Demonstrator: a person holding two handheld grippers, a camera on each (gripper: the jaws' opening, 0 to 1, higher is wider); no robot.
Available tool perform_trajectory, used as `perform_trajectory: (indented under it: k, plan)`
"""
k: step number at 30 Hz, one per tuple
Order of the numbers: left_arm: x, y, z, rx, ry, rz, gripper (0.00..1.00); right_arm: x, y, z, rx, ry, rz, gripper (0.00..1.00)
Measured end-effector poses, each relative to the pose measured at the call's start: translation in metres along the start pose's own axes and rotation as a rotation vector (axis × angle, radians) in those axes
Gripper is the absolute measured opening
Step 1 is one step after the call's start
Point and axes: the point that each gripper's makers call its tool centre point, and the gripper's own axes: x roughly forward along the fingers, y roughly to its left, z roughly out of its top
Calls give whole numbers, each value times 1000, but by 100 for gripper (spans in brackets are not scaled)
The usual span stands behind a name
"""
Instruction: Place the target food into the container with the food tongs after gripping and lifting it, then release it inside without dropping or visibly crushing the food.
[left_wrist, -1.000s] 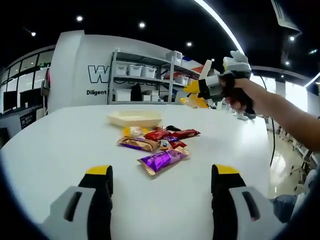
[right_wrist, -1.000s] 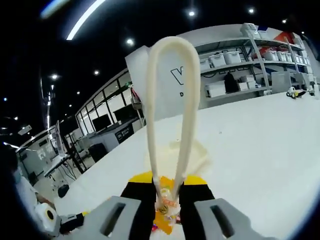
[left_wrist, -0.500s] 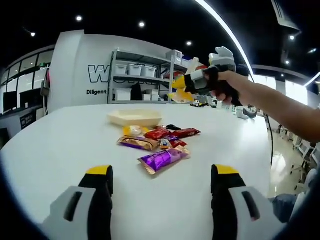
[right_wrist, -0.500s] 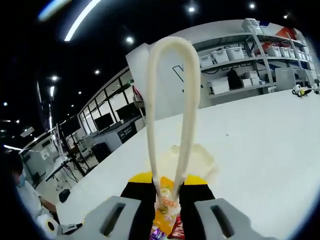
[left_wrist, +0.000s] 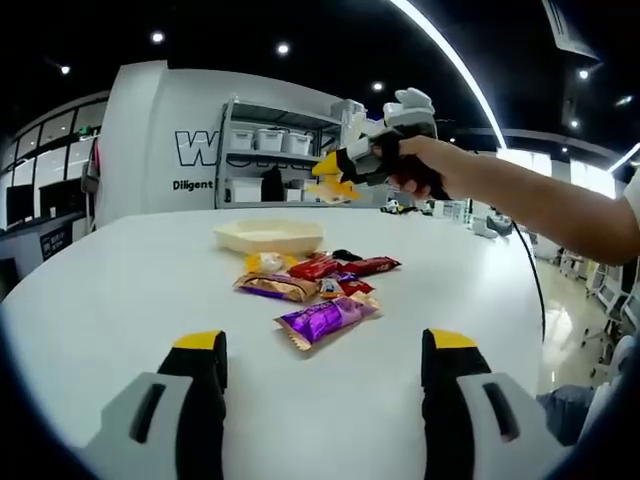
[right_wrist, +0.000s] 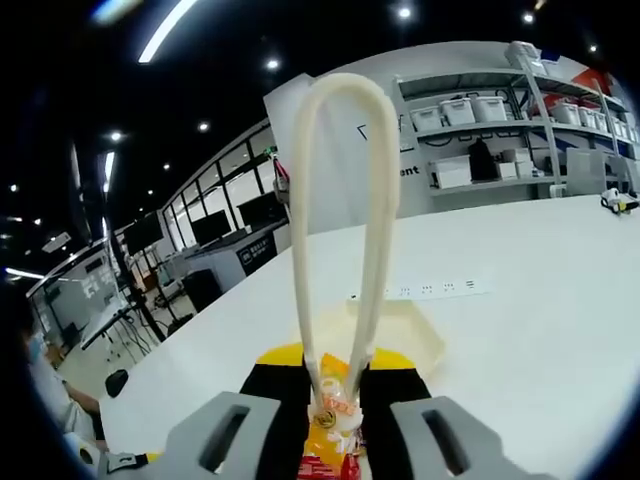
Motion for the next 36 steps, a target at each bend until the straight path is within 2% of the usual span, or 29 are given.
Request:
perform_trajectory:
  k: [8, 12, 15, 24, 27, 30, 36]
  plan:
    - [0, 0, -1, -18, 8, -4, 81, 34, -7, -1, -63, 56, -7, 12]
    - [0, 3, -1, -20, 3, 6, 82, 52, -9, -10, -59, 104, 0, 12]
    - [0, 3, -1, -26, 5, 3, 82, 64, -13, -16, -94, 123, -14, 12]
    - [0, 2, -1, -25, 3, -4, 81, 87, -11, -35, -106, 144, -15, 13]
    - [0, 2, -1, -27, 6, -6, 81, 98, -18, -47, -164, 159, -45, 13]
    - [1, 1, 0, -24, 4, -12, 81, 105, -23, -49, -160, 155, -52, 13]
    - [3, -4, -2, -20, 16, -37, 80, 110, -20, -51, -171, 152, -41, 14]
